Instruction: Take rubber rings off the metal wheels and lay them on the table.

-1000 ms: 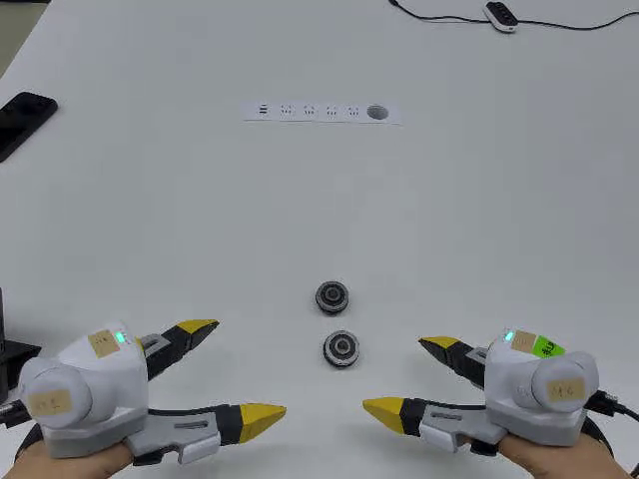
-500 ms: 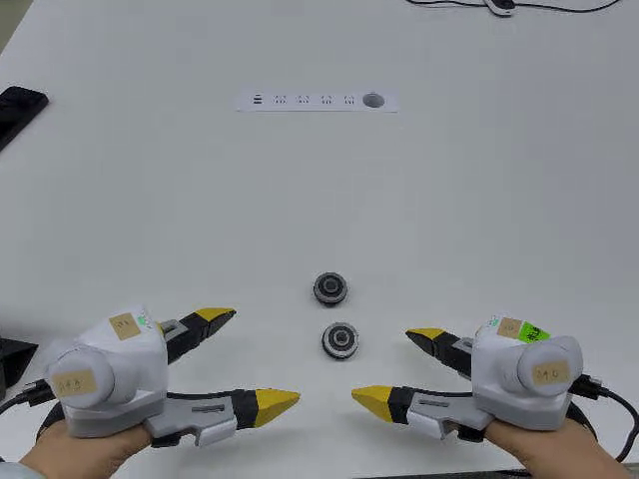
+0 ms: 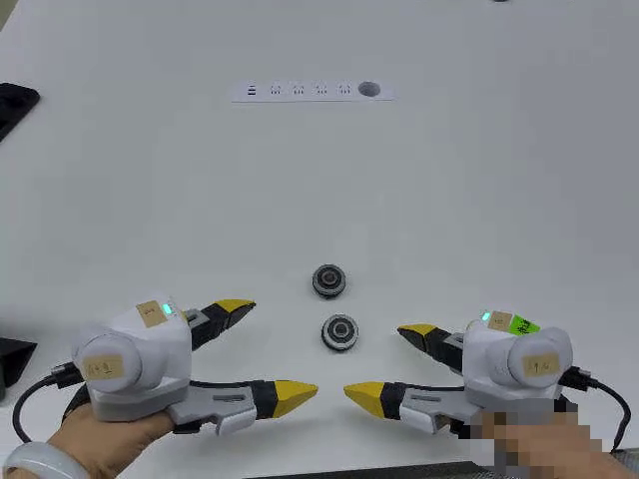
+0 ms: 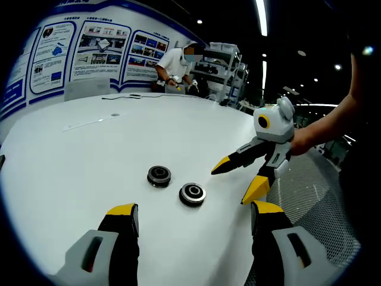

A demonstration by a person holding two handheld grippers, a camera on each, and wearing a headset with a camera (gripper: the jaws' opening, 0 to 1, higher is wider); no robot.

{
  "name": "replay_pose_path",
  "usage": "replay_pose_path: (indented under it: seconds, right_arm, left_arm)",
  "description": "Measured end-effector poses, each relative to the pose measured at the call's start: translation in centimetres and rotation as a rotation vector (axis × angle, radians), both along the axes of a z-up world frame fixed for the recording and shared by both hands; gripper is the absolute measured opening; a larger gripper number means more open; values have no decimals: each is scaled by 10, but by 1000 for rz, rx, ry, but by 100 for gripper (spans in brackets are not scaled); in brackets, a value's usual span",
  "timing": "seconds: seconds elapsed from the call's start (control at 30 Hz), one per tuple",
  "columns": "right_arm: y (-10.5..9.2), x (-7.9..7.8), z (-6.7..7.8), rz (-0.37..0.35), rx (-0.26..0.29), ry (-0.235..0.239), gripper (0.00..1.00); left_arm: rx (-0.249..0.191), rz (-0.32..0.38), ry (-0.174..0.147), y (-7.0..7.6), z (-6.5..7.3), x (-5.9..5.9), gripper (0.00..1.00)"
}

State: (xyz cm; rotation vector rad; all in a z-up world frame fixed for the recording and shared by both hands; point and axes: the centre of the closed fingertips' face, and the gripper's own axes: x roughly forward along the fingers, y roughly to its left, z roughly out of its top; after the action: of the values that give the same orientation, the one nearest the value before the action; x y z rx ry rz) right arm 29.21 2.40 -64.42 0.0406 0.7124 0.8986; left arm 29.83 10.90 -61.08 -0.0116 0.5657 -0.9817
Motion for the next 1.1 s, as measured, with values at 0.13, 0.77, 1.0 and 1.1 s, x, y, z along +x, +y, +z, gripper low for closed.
replay_pose_path:
  seconds: [0.13, 0.77, 1.0, 1.1]
  right_arm:
    - [0, 1, 0, -1, 1, 1, 68]
    - [7, 5, -2, -7, 34, 17, 67]
    - [8, 4, -2, -8, 53, 34, 63]
    - [8, 5, -2, -15, 63, 42, 62]
  left_arm:
    - [1, -11, 1, -6, 0, 3, 78]
    - [18, -49, 13, -19, -3, 11, 70]
    - [27, -65, 14, -22, -5, 13, 64]
    - [32, -68, 14, -24, -5, 15, 61]
